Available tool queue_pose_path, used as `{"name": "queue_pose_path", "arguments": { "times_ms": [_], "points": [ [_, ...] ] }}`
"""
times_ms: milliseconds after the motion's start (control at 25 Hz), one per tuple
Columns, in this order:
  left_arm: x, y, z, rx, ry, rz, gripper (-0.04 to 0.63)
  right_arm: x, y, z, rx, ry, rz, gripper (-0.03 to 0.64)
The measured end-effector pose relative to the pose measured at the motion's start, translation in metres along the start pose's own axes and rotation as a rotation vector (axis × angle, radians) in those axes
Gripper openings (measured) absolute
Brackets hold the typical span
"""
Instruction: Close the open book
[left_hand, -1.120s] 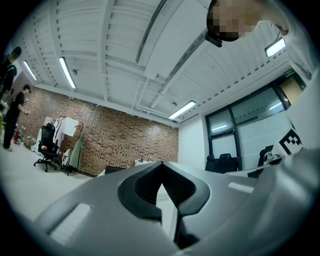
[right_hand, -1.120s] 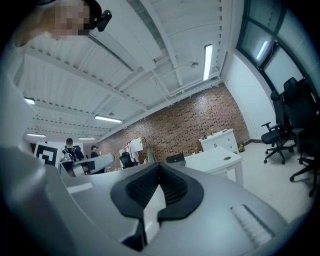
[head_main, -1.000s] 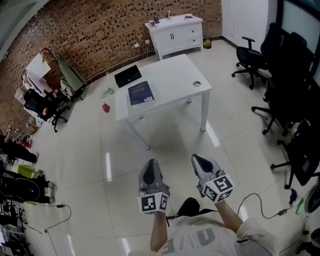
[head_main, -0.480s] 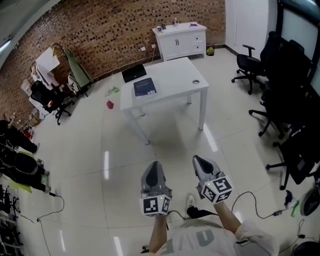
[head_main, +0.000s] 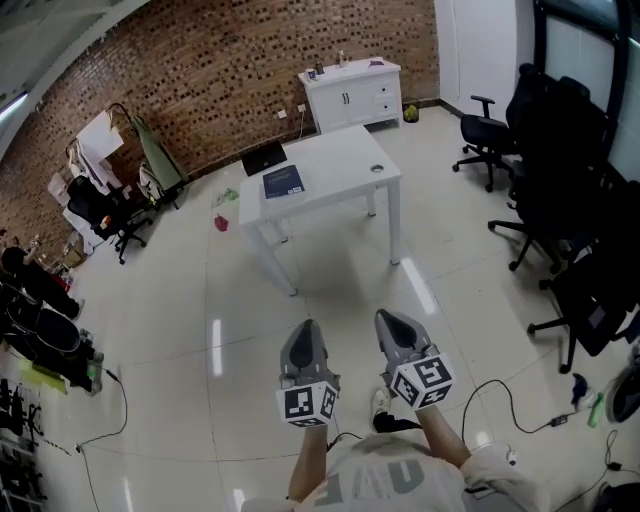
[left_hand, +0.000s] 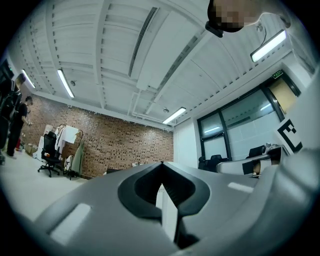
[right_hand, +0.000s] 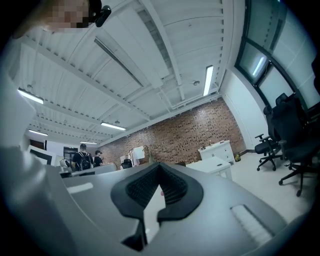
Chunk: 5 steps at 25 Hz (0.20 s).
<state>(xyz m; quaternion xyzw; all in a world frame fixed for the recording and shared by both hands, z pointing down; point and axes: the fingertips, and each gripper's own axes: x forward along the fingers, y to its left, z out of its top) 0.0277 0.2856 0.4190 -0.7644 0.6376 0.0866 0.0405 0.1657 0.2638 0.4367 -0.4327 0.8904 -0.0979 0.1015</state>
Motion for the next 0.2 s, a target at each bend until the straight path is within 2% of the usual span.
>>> {"name": "queue_pose_path", "arguments": {
  "times_ms": [200],
  "points": [
    [-0.008, 0.000, 0.020, 0.030, -0.034, -0.018, 0.011, -0.005, 0.016, 0.016, -0.021, -0.035, 0.004, 0.003]
  ]
}}
